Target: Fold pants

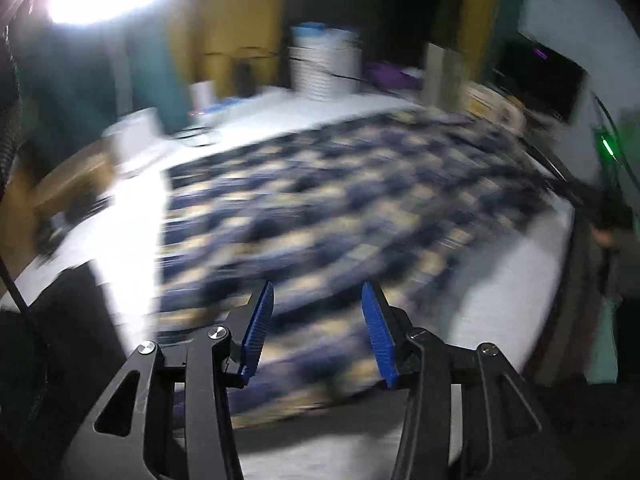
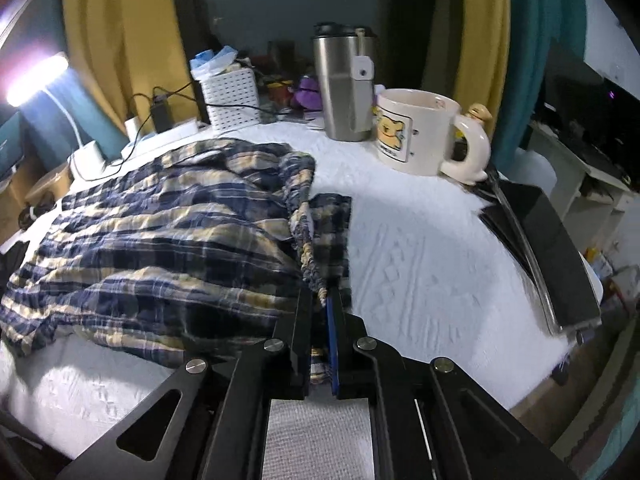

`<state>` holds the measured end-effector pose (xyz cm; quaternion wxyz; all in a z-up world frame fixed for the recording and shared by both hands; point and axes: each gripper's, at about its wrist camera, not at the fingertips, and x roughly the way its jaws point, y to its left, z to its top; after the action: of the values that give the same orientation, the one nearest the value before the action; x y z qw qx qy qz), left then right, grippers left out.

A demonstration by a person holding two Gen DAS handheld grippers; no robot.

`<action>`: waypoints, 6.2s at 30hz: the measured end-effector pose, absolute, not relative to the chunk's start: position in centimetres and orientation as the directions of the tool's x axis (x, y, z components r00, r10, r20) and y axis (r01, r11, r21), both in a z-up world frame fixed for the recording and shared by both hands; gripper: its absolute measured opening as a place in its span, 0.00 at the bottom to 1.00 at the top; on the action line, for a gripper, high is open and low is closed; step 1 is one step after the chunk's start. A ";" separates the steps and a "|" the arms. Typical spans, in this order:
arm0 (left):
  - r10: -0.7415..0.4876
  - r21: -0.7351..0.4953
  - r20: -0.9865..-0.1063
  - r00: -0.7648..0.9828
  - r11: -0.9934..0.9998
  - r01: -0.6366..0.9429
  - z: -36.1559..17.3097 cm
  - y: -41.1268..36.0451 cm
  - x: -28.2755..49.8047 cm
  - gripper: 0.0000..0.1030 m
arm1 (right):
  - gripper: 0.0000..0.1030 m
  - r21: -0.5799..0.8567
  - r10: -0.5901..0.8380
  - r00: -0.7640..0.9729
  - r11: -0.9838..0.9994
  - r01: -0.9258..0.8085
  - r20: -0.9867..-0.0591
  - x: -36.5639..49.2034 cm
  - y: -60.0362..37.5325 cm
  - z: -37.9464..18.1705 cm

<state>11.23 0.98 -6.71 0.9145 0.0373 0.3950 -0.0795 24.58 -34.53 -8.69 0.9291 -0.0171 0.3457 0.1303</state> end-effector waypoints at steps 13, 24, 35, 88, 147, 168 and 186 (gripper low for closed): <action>-0.118 0.108 -0.784 0.609 0.940 0.322 -11.6 -4.4 11.2 0.44 | 0.93 0.069 0.216 0.754 0.973 -0.222 -0.621 22.3 -34.8 -7.5; -0.119 0.091 -0.779 0.616 0.950 0.297 -11.5 -4.3 9.0 0.03 | 0.93 -0.031 0.192 0.787 0.965 -0.259 -0.586 20.7 -30.3 -6.4; -0.169 -0.002 -0.765 0.621 0.966 0.260 -9.8 -2.8 7.3 0.05 | 0.93 -0.026 0.285 0.720 0.922 -0.387 -0.633 22.4 -24.6 -8.1; 0.107 0.043 -0.786 0.609 0.992 -0.119 -9.4 10.0 16.3 0.60 | 1.00 0.308 0.380 0.651 0.924 -0.228 -0.657 25.0 -30.5 -10.8; 0.113 0.050 -0.781 0.615 0.992 -0.118 -8.6 10.9 20.0 0.60 | 0.88 0.595 0.456 0.705 0.802 -0.060 -0.543 34.2 -35.2 -10.5; 0.125 0.038 -0.766 0.630 0.988 -0.149 -8.2 11.3 18.6 0.60 | 0.32 0.503 0.484 0.717 0.838 -0.213 -0.502 33.1 -32.5 -7.6; 0.088 -0.004 -0.765 0.638 0.990 -0.141 -10.3 13.4 18.8 0.04 | 0.32 0.426 0.445 0.741 0.873 -0.235 -0.503 31.4 -31.2 -6.0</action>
<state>18.85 13.35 -10.34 0.9045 -0.0317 0.4205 0.0633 31.38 -31.15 -5.99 0.9173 0.1700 0.3086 0.1855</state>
